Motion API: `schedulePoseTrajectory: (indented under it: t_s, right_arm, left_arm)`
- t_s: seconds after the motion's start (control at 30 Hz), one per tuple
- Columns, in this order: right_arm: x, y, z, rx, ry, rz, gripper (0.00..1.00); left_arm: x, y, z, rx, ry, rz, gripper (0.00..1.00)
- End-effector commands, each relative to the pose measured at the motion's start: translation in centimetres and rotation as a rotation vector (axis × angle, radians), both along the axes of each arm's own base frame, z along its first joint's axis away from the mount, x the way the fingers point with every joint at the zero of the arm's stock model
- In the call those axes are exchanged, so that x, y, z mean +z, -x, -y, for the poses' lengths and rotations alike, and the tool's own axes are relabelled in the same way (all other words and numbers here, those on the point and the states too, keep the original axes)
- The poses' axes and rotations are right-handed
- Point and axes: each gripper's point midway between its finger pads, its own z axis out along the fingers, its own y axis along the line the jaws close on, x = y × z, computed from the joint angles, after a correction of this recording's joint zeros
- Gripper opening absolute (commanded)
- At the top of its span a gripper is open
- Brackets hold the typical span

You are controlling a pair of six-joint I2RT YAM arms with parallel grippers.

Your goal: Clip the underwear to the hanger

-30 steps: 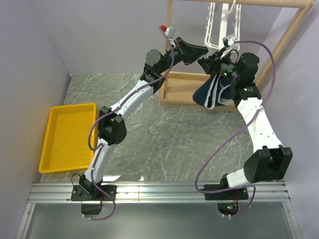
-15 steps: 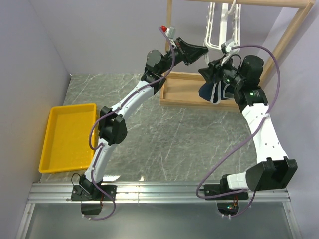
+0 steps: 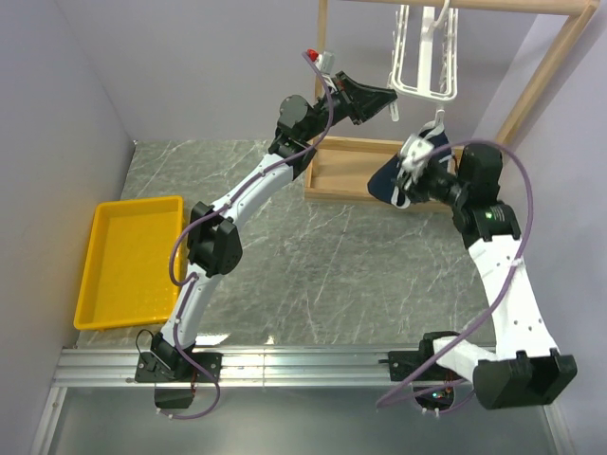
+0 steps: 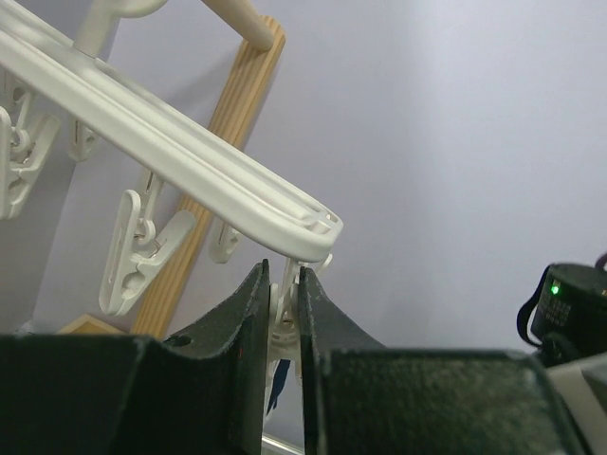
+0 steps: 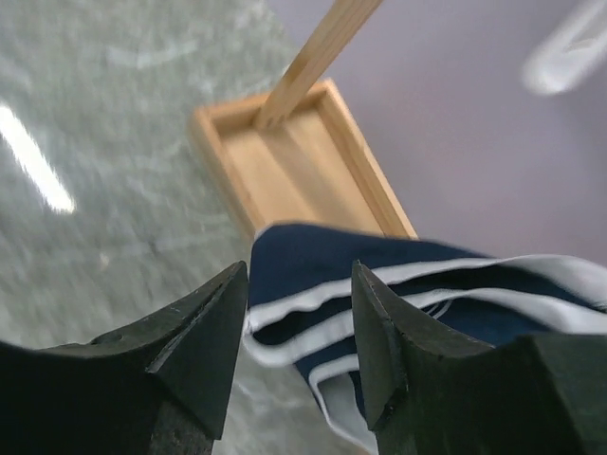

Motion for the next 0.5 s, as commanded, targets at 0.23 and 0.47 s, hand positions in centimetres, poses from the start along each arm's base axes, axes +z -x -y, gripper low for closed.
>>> schedulePoseTrajectory:
  t_s: [0.23,0.47]
  right_arm:
    - [-7.2,2.7,0.7,0.39,0.587,0.293,0.61]
    - [-10.5,1.9,2.4,0.564,0.811,0.365,0.64]
  left_arm:
    - [2.2,1.5,-0.3,-0.002,0.02,0.076,0.0]
    - [2.0,1.6,-0.2,-0.004,0.01,0.079,0.0]
